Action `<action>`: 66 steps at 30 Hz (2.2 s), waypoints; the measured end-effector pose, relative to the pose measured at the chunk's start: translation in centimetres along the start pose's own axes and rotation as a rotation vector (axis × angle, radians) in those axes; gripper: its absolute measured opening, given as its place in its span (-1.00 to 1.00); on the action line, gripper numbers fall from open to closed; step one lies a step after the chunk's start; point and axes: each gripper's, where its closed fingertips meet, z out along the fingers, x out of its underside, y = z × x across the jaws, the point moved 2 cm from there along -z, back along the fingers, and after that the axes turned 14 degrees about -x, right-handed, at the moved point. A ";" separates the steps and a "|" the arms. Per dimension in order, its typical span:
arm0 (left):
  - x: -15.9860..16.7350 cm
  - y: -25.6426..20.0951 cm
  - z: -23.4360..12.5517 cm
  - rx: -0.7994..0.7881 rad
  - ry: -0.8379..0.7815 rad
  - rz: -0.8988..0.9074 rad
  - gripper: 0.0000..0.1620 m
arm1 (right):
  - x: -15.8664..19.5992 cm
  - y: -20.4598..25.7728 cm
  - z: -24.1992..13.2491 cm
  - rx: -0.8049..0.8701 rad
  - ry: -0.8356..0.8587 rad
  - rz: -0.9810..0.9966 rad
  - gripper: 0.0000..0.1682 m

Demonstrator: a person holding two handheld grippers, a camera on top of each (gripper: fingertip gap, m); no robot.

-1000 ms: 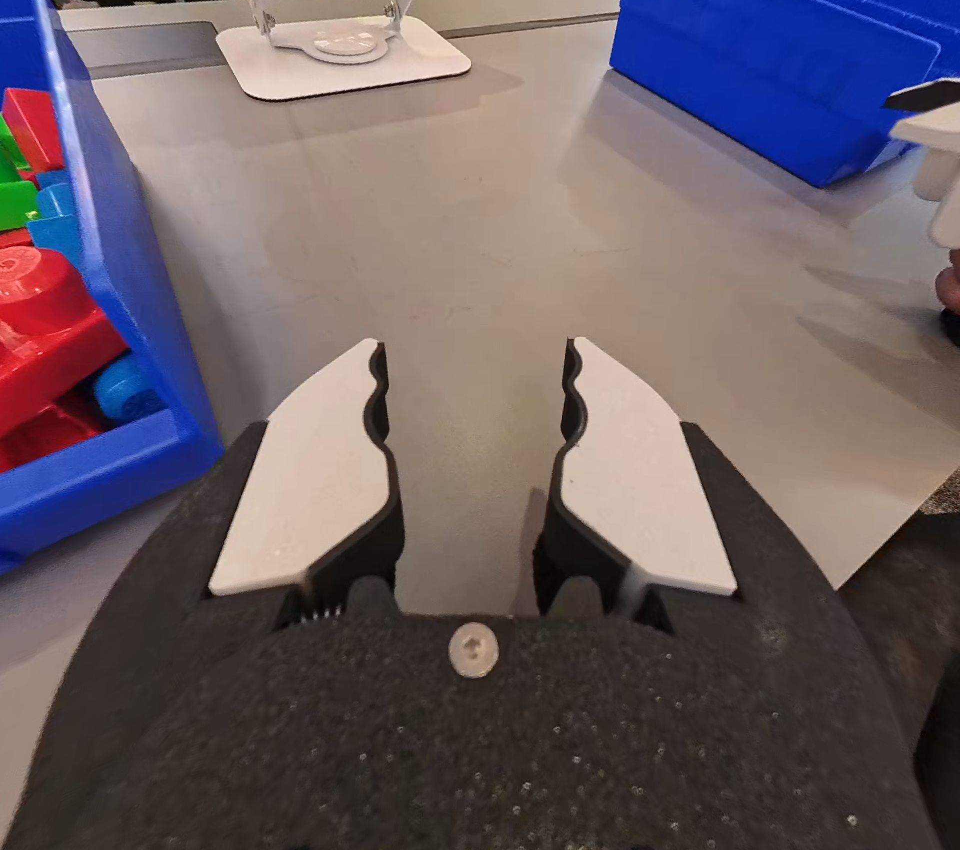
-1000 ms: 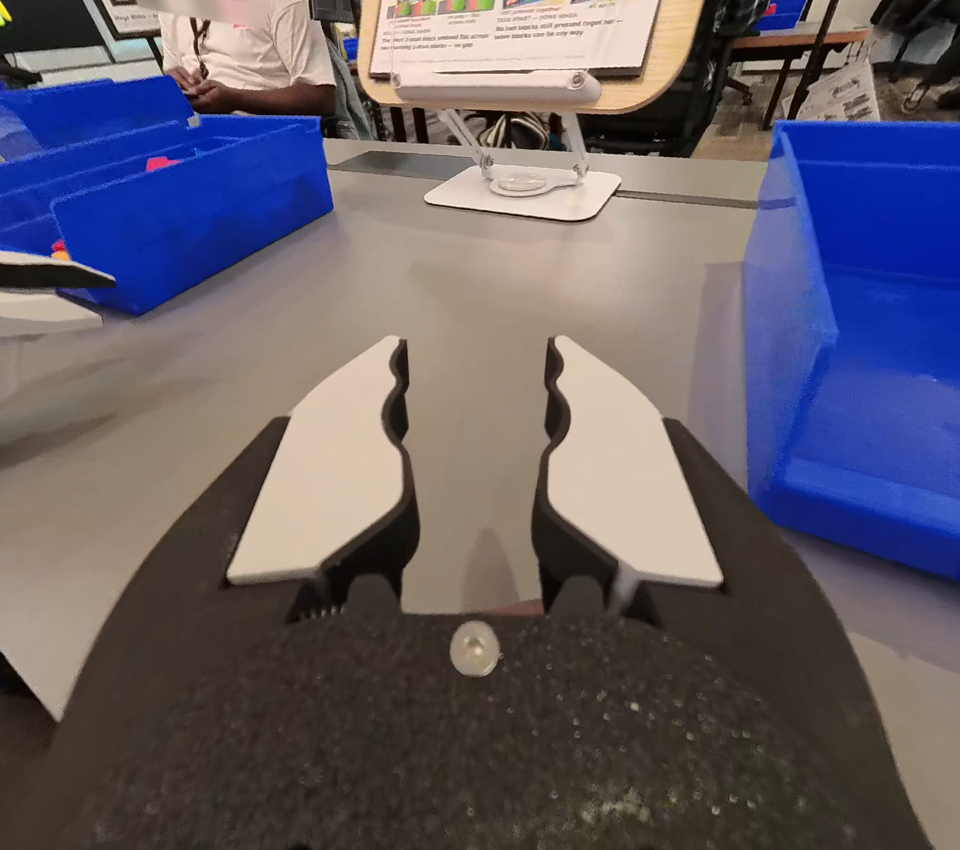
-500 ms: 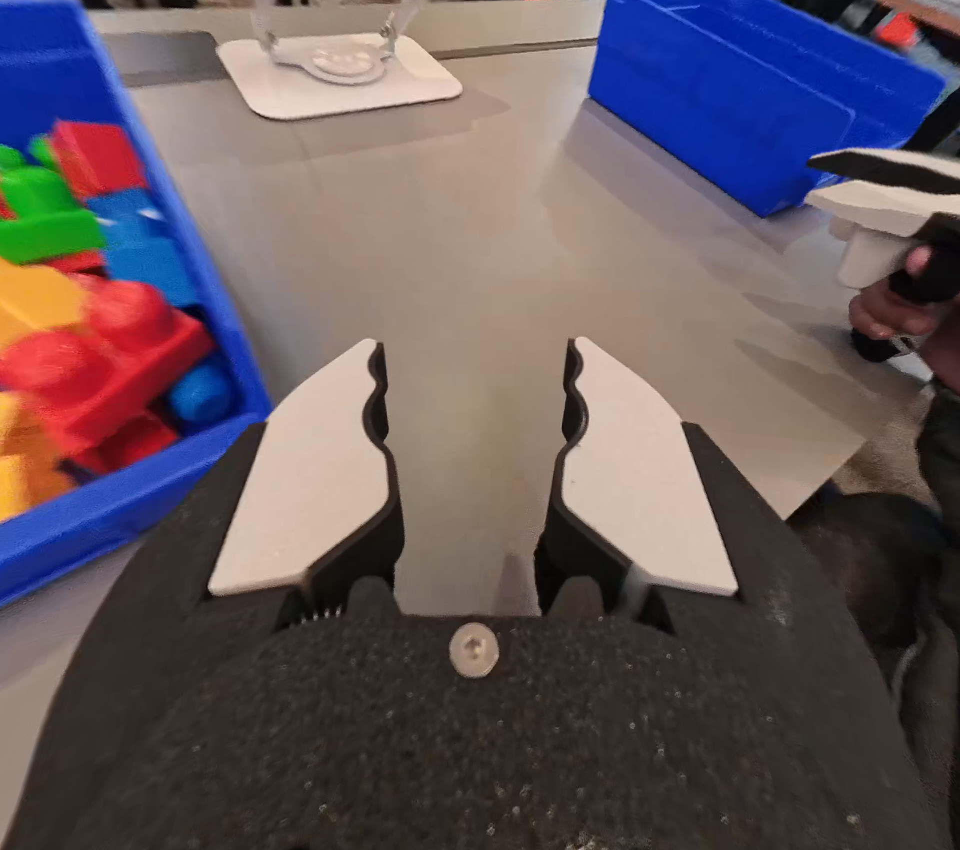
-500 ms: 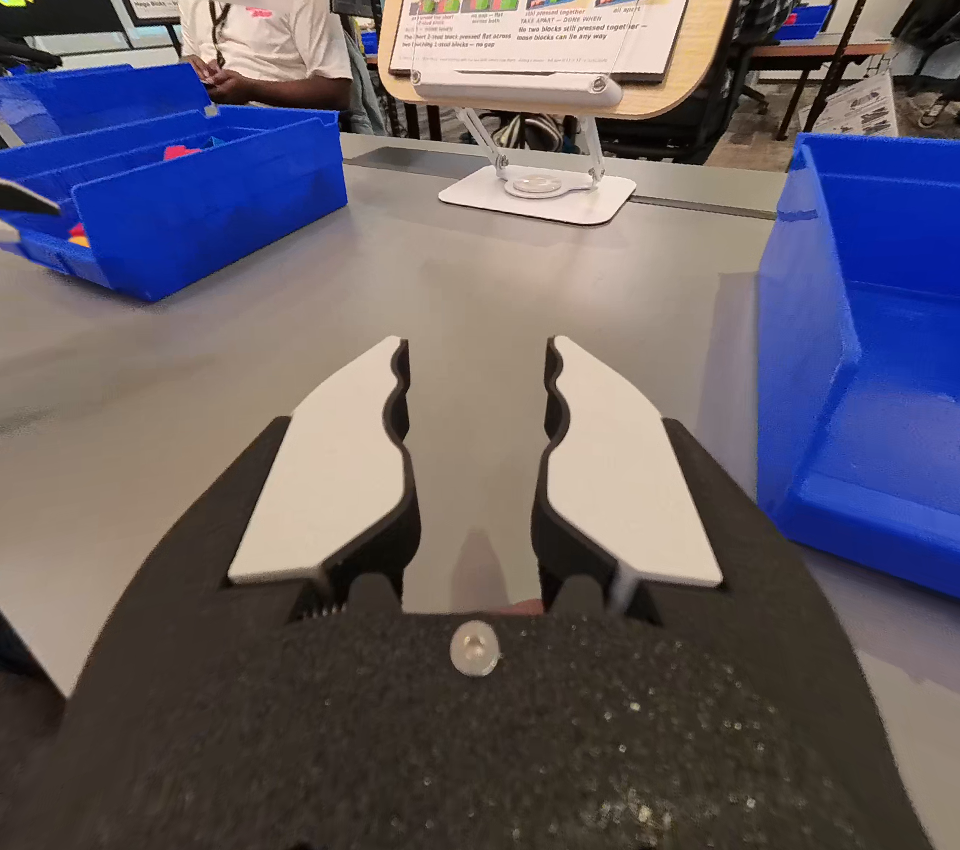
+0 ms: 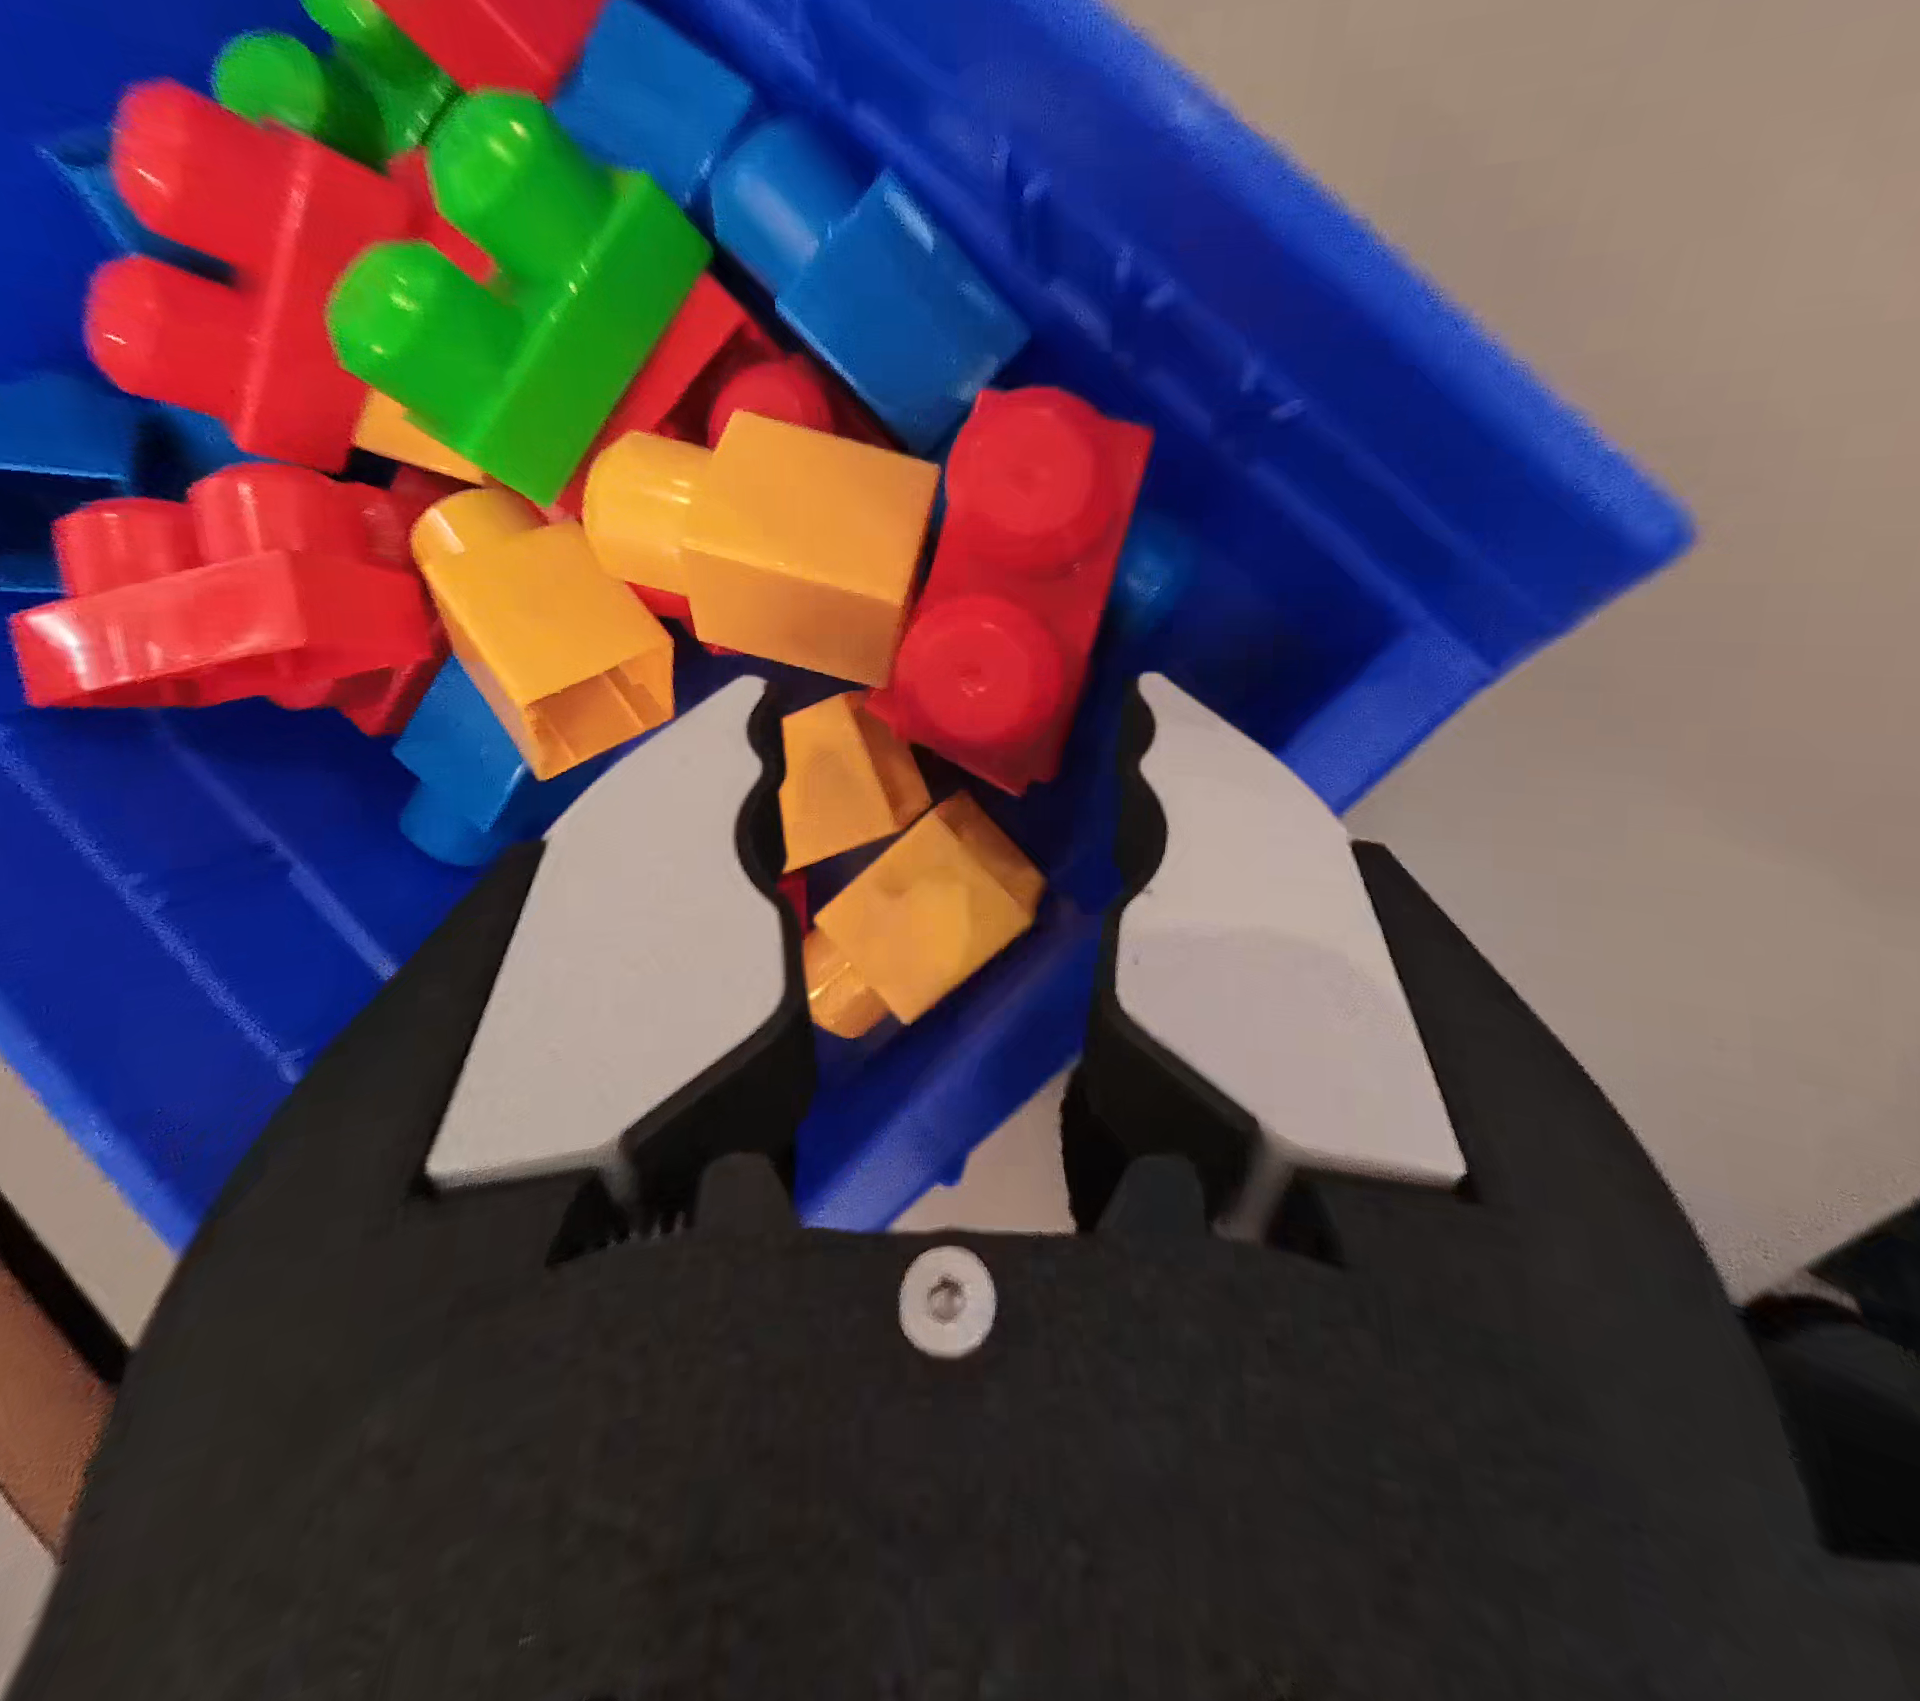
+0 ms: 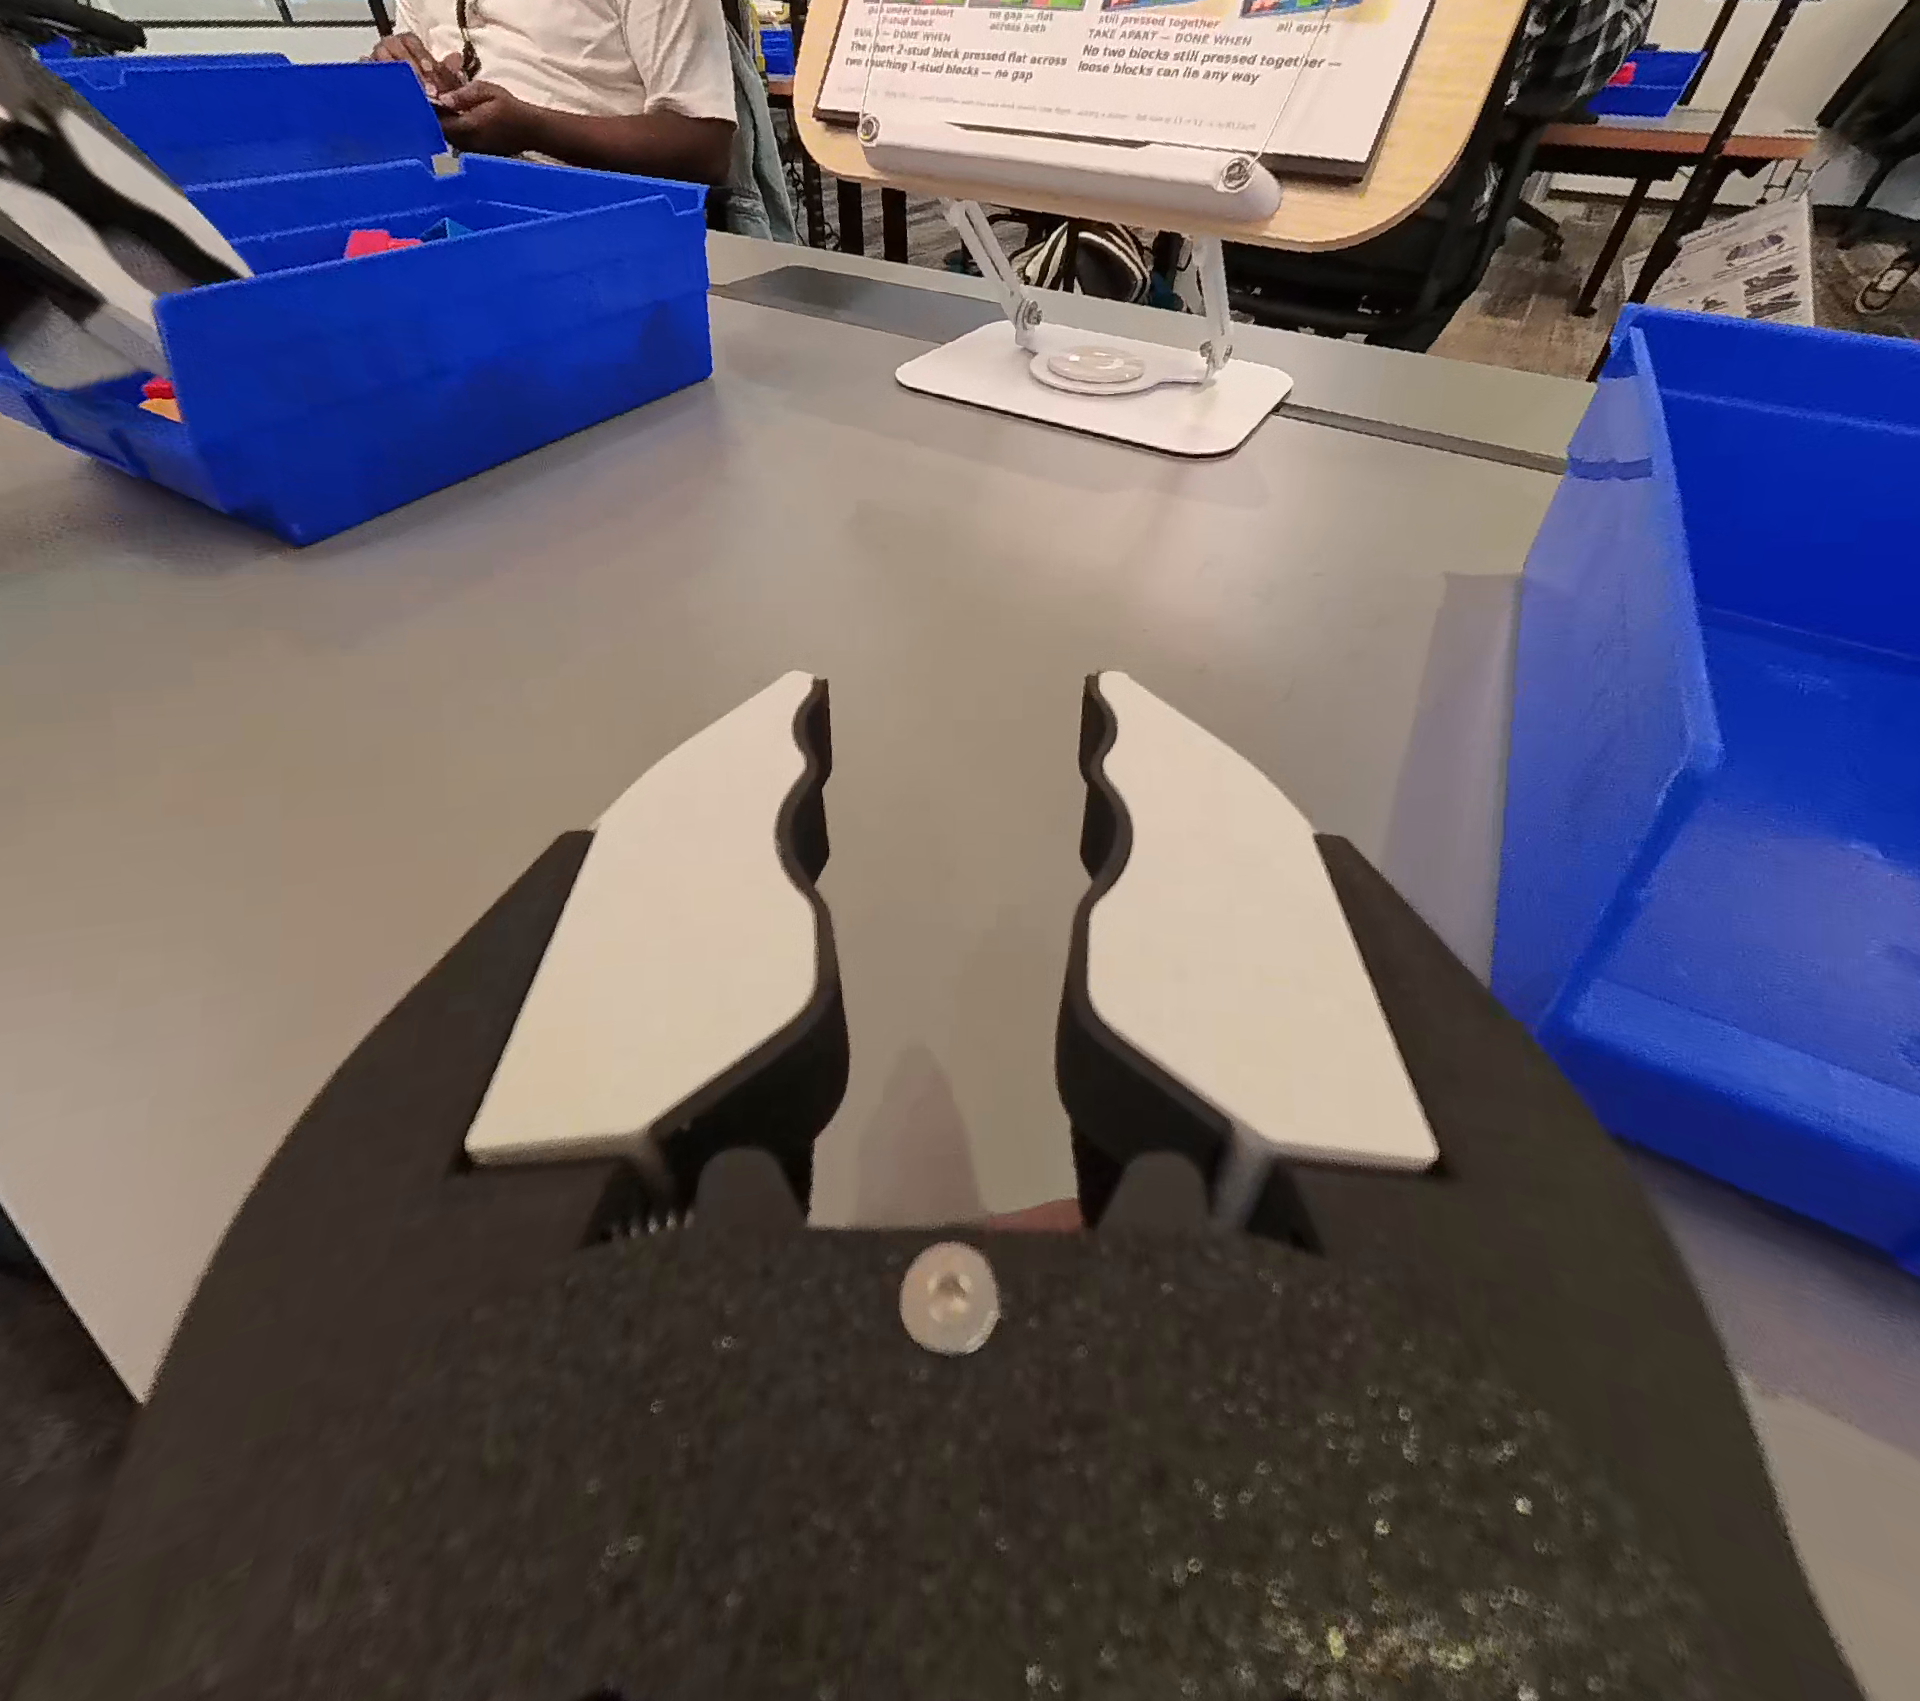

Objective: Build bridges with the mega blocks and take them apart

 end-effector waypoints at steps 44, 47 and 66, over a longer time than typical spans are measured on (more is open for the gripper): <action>-21.9 -12.3 9.3 0.405 -0.103 0.623 -0.56 | -0.3 0.0 -1.0 0.003 0.007 -0.005 -0.51; -21.3 -11.9 10.0 0.373 -0.066 0.625 -0.51 | -0.2 0.0 -0.8 -0.004 0.010 -0.002 -0.51; -7.3 -0.9 -11.4 -0.133 -0.480 -0.365 -0.33 | -0.5 1.2 -0.4 -0.047 0.031 -0.034 -0.51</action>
